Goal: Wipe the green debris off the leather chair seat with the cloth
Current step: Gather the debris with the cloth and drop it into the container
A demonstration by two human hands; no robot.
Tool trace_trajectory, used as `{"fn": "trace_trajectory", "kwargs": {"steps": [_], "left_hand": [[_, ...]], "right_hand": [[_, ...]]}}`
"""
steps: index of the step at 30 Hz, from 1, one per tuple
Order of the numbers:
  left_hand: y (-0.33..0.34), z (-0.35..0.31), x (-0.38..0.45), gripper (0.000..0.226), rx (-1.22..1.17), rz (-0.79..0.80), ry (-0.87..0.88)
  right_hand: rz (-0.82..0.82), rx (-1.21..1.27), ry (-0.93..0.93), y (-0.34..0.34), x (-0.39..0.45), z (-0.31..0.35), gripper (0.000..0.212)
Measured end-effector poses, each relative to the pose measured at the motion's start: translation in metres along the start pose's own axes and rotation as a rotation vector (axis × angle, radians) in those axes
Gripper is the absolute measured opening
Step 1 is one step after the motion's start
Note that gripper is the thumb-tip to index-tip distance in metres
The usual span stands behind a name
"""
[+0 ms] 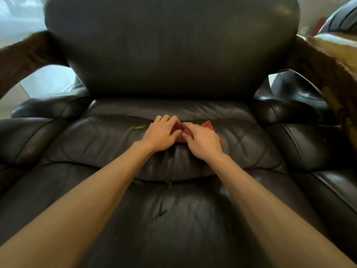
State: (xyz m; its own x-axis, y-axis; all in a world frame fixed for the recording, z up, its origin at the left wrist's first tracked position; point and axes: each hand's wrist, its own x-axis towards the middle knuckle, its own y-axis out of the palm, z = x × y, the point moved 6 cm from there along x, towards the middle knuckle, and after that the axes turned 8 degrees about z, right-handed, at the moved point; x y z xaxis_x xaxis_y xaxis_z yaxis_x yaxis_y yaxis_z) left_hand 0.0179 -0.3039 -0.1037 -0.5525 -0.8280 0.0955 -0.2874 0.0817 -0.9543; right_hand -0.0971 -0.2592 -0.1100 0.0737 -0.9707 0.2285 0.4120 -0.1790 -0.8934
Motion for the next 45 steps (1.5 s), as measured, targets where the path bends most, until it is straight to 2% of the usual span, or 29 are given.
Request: {"fn": "trace_trajectory", "kwargs": {"steps": [5, 8, 12, 16, 20, 25, 28, 30, 34, 41, 45], "left_hand": [[-0.008, -0.009, -0.029, 0.035, 0.105, 0.046, 0.044], [-0.013, -0.013, -0.058, 0.036, 0.241, -0.005, 0.184], [-0.029, -0.01, -0.082, 0.035, 0.186, -0.09, 0.354], [-0.079, 0.017, -0.068, 0.037, 0.135, -0.35, 0.297], [-0.103, 0.056, -0.042, 0.034, 0.201, -0.423, 0.17], [-0.096, 0.096, -0.014, 0.025, 0.023, -0.374, 0.128], [-0.061, 0.121, -0.001, 0.025, -0.132, -0.158, 0.054], [-0.038, 0.132, -0.001, 0.028, -0.189, -0.088, -0.026], [-0.028, 0.131, -0.003, 0.034, -0.178, -0.131, -0.023], [-0.036, 0.115, -0.024, 0.021, -0.213, -0.181, 0.002], [-0.046, 0.101, -0.032, 0.031, -0.451, -0.082, -0.049]], "right_hand": [[0.03, 0.03, 0.036, -0.002, -0.025, 0.018, 0.036], [0.091, 0.043, 0.029, -0.004, -0.049, 0.033, 0.034], [0.178, 0.109, -0.05, -0.021, -0.059, 0.057, 0.033], [0.037, 0.201, -0.153, -0.047, -0.011, 0.085, 0.036], [0.045, 0.138, -0.202, -0.043, 0.049, 0.106, 0.037], [0.032, 0.09, -0.178, -0.014, 0.097, 0.109, 0.036], [0.225, -0.019, -0.127, 0.028, 0.107, 0.094, 0.041], [0.305, -0.023, -0.065, 0.048, 0.101, 0.079, 0.042], [0.271, 0.0, -0.029, 0.05, 0.099, 0.073, 0.033], [0.253, -0.004, -0.055, 0.033, 0.074, 0.083, 0.026], [0.433, 0.102, -0.131, 0.003, 0.056, 0.093, 0.014]]}}
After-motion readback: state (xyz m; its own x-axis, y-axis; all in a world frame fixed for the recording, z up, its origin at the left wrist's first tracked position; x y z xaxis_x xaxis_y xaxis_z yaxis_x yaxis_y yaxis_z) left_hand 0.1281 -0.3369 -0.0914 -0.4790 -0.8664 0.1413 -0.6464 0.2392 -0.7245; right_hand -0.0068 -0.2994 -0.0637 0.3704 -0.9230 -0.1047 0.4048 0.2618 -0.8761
